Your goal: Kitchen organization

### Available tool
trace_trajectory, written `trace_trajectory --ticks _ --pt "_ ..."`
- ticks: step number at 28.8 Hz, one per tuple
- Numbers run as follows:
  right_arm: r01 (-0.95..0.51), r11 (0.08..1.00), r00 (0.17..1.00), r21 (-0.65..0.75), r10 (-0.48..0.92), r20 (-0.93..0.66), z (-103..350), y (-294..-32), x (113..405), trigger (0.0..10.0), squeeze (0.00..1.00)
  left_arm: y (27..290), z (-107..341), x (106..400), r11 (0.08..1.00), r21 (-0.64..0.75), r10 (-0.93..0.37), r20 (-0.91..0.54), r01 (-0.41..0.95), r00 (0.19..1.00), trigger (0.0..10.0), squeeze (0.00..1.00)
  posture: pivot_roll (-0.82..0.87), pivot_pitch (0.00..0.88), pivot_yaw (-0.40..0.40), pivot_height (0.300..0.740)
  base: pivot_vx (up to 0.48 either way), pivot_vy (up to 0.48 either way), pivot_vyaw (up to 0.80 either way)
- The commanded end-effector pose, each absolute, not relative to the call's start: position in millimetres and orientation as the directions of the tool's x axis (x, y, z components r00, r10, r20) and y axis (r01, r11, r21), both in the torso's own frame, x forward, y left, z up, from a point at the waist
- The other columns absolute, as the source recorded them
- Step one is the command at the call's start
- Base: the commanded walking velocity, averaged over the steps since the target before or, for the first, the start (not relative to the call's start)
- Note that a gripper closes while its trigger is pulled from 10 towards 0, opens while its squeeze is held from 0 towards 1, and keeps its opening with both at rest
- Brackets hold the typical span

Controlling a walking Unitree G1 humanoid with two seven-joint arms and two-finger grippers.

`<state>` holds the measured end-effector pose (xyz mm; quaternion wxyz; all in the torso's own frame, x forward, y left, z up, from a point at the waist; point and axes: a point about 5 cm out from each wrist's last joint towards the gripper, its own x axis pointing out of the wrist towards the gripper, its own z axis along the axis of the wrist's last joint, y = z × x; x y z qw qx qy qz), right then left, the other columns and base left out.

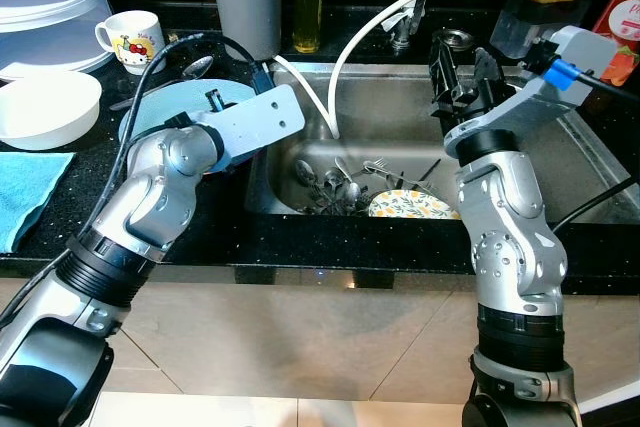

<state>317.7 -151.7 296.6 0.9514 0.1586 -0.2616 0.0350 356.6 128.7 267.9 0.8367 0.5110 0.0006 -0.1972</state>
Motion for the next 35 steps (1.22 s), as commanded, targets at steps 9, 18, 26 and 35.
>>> trace_trajectory --ticks 9,18,26,35 --pt "-0.153 0.946 0.854 0.286 -0.019 0.519 298.8 -150.3 318.1 10.0 0.0 123.6 269.2 354.8 0.363 0.874 -0.35 -0.192 0.322 0.917 10.0 0.0 0.13 0.094 0.02 0.74 0.0 0.0 0.0" --pt "-0.15 0.945 0.856 0.289 -0.023 0.517 298.0 -151.0 318.4 10.0 0.0 140.3 272.5 362.5 0.152 0.968 -0.278 -0.153 0.2 0.948 10.0 0.0 0.13 0.093 0.02 0.74 0.0 0.0 0.0" --pt "-0.153 0.945 0.855 0.29 -0.02 0.518 297.9 -150.3 318.3 10.0 0.0 141.3 268.1 363.1 0.087 0.976 -0.282 -0.169 0.201 0.944 10.0 0.0 0.13 0.086 0.02 0.74 0.0 0.0 0.0" --pt "-0.157 0.945 0.853 0.288 -0.017 0.521 298.1 -149.7 318.0 10.0 0.0 135.5 279.0 365.3 0.325 0.92 -0.299 -0.12 0.22 0.947 10.0 0.0 0.13 0.079 0.02 0.74 0.0 0.0 0.0"
